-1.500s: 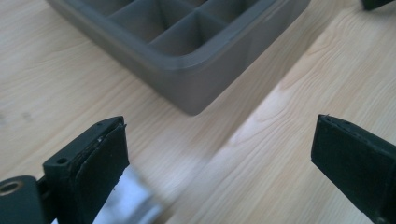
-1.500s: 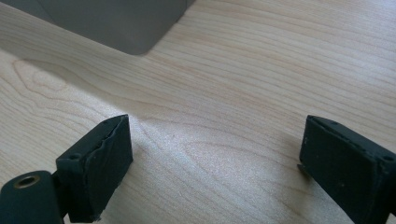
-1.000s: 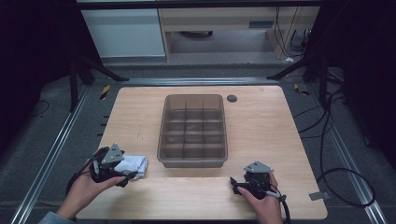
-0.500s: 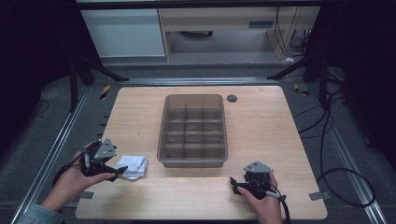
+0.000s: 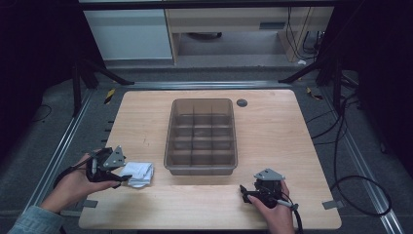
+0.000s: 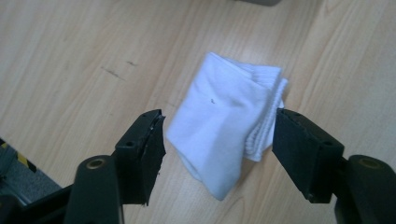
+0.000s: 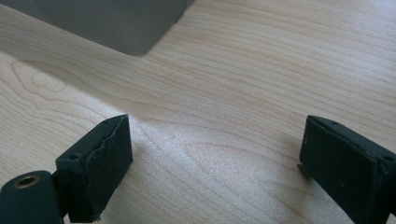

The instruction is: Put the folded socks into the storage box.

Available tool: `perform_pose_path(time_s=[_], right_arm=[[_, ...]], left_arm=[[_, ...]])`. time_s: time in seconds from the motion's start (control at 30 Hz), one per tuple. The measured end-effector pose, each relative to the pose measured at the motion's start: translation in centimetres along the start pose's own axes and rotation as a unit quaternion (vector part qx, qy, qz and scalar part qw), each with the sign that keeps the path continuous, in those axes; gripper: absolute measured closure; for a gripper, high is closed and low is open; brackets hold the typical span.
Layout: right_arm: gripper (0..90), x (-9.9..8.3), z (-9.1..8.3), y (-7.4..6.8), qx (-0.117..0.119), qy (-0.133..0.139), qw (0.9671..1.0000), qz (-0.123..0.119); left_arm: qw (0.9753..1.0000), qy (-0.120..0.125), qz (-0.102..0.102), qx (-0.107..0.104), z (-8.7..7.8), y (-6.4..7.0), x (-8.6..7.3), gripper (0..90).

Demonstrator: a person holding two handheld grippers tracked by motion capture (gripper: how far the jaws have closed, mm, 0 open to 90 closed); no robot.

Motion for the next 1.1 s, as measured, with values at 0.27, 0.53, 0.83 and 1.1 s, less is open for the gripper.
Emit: perform_pose_path(time_s=[0.27,0.53,0.83,1.1], right_arm=[[9.5,0.0,0.0,0.0,0.000,0.000,1.0000,0.000],[9.5,0.0,0.0,0.0,-0.001,0.000,1.0000,0.001],[9.5,0.0,0.0,0.0,-0.001,0.000,1.0000,0.001],[9.6,0.0,0.0,0.0,-0.001,0.000,1.0000,0.001]], left_arm=[[0.9980,-0.026,0.052,-0.024,1.4,1.9,0.4,43.0],[0.9941,-0.036,0.096,-0.033,2.7,2.9,0.0,41.6],[0.9903,-0.056,0.118,-0.047,3.5,3.3,-0.1,35.7],[0.9850,-0.076,0.143,-0.060,4.5,3.9,-0.8,35.1]])
Point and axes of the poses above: each handheld gripper's, and its own axes: z roughly forward along the jaws, x roughly out of its top, y roughly to its right, the point moved 9 cm from there along z, roughly forward along the jaws, and after that the axes turned 12 degrees about x, right-handed, at the moved point
